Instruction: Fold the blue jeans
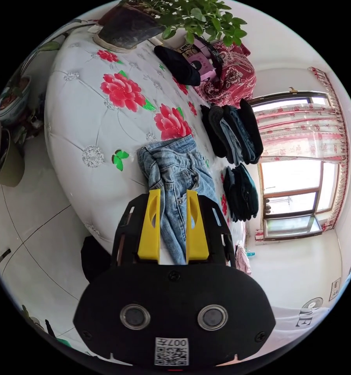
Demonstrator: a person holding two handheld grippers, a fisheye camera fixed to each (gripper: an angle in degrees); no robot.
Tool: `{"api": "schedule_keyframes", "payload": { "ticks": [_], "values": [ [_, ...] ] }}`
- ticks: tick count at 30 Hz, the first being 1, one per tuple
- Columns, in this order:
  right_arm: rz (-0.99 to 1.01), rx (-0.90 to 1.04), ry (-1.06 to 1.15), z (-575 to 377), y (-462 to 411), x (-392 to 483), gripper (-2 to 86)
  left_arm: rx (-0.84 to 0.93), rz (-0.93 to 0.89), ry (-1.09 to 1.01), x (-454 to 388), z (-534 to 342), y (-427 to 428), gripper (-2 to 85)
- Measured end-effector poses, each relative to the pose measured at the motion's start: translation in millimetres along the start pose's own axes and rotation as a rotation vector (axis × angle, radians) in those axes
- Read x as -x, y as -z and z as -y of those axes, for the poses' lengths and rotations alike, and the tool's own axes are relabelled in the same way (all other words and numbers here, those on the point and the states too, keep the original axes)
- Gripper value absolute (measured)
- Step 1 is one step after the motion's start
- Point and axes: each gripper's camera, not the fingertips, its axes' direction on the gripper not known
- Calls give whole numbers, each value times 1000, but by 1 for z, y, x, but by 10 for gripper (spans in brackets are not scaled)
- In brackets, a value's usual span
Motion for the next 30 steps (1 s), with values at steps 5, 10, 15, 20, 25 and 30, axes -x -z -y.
{"api": "schedule_keyframes", "payload": {
  "ticks": [5,10,15,20,25,30],
  "values": [
    [-18,76,-33,-9,-35,53,69,8,-1,3,12,23,7,89],
    [85,90,182,-43,-40,149,19,-32,-15,-9,16,45,21,98],
    [275,221,946,-177,-23,337,12,-25,6,-25,24,65,19,117],
    [353,662,1563,-415,-70,414,17,4,7,-8,40,88,0,110],
    [98,1047,1665,-573,-166,384,31,-6,14,56,60,98,-9,78],
    [202,1036,1696,-586,-149,406,53,-8,-45,69,77,102,-11,65]
  ]
}}
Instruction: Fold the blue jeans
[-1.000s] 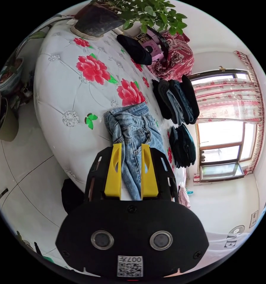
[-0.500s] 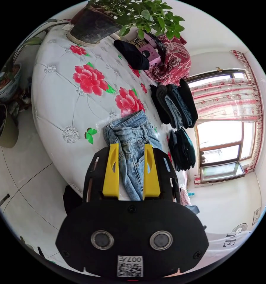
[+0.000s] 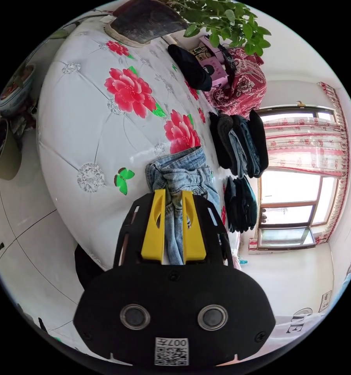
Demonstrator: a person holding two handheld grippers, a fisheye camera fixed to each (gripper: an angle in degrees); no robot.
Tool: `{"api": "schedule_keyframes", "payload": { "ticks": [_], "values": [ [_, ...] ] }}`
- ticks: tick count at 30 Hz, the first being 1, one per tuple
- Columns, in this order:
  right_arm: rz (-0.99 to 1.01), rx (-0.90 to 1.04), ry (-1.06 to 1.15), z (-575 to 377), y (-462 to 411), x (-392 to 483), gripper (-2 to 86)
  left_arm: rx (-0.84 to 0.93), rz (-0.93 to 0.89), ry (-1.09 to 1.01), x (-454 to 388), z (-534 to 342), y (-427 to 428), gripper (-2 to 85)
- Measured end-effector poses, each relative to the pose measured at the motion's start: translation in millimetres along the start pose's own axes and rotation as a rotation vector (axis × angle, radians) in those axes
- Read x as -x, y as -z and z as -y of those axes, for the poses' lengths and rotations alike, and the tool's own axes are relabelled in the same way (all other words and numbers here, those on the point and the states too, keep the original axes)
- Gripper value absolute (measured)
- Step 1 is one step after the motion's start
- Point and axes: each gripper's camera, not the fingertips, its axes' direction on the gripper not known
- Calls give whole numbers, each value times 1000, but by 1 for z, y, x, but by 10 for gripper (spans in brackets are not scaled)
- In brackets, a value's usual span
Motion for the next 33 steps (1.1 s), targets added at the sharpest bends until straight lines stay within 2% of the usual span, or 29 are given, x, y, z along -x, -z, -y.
{"api": "schedule_keyframes", "payload": {
  "ticks": [4,9,12,13,14,15,18,21,23,26,28,31,33],
  "values": [
    [33,-143,-12,-2,33,9,61,-43,-78,17,11,-12,19,93],
    [75,-224,-114,-13,34,3,60,13,-66,17,20,-5,0,166],
    [75,-231,-125,-14,35,-3,63,42,-45,41,16,9,-30,151],
    [68,-236,-130,-14,41,-7,65,70,4,67,15,12,-43,123],
    [55,-246,-135,-15,50,-13,67,66,-21,48,9,12,-49,80],
    [44,-254,-138,-17,55,-15,67,59,-49,32,5,11,-50,76],
    [-32,-310,-182,-33,89,-33,71,65,-199,-160,-48,-2,-52,64],
    [-109,-403,-279,-71,127,-59,74,195,-301,-488,-153,-38,-62,61],
    [-152,-500,-392,-114,156,-82,74,357,-396,-784,-248,-94,-78,61],
    [-164,-606,-549,-175,185,-115,76,590,-487,-1125,-343,-198,-110,64],
    [-145,-657,-642,-212,197,-136,79,735,-515,-1298,-376,-271,-139,72],
    [-99,-780,-782,-273,213,-163,83,977,-520,-1398,-379,-367,-201,92],
    [-50,-837,-850,-304,219,-180,86,1003,-481,-1359,-362,-387,-231,93]
  ]
}}
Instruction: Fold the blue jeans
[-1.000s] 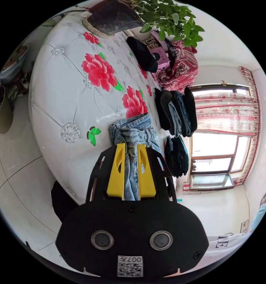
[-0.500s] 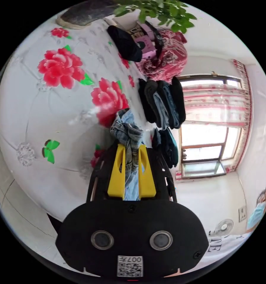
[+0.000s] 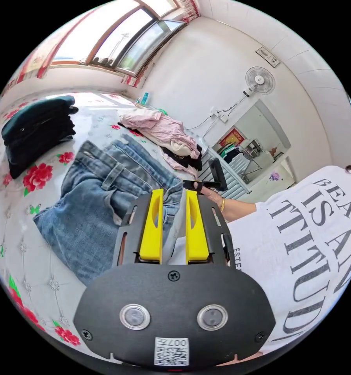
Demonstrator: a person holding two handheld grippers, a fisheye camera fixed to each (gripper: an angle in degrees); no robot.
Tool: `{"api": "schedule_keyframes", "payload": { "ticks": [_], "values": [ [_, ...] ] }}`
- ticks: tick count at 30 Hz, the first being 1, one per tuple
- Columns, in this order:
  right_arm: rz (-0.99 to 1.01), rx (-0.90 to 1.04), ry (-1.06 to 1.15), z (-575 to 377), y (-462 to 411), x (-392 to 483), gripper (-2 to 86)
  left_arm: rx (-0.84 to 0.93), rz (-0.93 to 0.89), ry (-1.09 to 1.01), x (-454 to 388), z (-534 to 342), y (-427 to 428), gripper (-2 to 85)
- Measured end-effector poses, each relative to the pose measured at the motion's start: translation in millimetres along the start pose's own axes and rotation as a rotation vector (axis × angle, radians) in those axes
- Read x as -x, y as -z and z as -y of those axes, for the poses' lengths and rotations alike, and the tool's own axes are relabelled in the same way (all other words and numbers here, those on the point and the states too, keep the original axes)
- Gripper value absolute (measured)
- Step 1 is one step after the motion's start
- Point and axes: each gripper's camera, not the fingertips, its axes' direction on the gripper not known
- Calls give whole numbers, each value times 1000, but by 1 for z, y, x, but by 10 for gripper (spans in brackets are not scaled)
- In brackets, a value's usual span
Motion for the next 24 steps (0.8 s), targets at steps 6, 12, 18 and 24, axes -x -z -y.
{"api": "schedule_keyframes", "payload": {
  "ticks": [6,12,18,24],
  "values": [
    [116,64,-178,14,9,-86,101,17,160,334,104,-73,-1,120],
    [227,229,-257,44,-31,-148,106,9,155,662,213,-151,-2,154],
    [253,299,-252,67,-69,-152,88,54,42,722,268,-166,-71,133],
    [406,320,-255,111,-51,-142,45,31,-74,637,292,-135,-69,47]
  ]
}}
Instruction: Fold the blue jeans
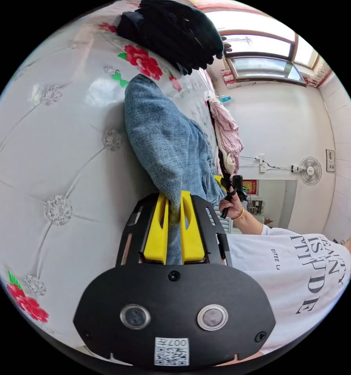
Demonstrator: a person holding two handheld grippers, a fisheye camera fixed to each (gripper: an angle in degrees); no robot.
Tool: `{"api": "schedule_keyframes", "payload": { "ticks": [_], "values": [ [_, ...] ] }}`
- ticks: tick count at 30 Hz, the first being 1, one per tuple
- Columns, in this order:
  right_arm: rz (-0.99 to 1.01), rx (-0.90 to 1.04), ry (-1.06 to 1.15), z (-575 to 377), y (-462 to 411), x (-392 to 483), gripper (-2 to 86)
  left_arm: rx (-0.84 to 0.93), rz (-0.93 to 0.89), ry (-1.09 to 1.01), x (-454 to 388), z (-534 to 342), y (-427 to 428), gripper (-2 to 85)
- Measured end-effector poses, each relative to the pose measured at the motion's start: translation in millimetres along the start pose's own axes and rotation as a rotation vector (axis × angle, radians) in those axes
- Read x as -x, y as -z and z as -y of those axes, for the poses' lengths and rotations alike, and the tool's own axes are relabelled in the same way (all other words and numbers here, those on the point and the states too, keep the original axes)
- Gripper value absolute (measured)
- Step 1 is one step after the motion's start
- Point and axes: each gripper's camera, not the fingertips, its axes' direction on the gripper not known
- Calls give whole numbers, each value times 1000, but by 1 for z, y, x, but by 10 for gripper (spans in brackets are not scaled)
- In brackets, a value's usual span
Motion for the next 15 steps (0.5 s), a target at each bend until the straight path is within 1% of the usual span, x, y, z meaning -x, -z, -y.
{"api": "schedule_keyframes", "payload": {
  "ticks": [1,3,6,8,9,11,12,13,14,15],
  "values": [
    [44,9,9,14,4,15,39,-18,-31,-56,-15,15,9,44],
    [57,14,60,42,12,47,32,-52,-81,-135,-36,46,27,42],
    [128,-19,186,103,29,118,26,-107,-82,-285,-78,108,71,42],
    [165,-55,314,159,39,190,24,-189,-74,-414,-118,162,117,42],
    [167,-65,348,174,39,210,24,-212,-59,-439,-129,176,129,42],
    [140,-110,484,233,33,287,25,-330,39,-527,-169,230,175,44],
    [132,-125,497,248,29,303,26,-358,71,-538,-176,243,184,45],
    [109,-154,500,278,19,327,28,-410,135,-525,-183,268,198,47],
    [57,-184,498,305,5,344,30,-451,221,-463,-180,292,204,54],
    [17,-202,492,317,-3,349,31,-466,268,-414,-174,303,205,58]
  ]
}}
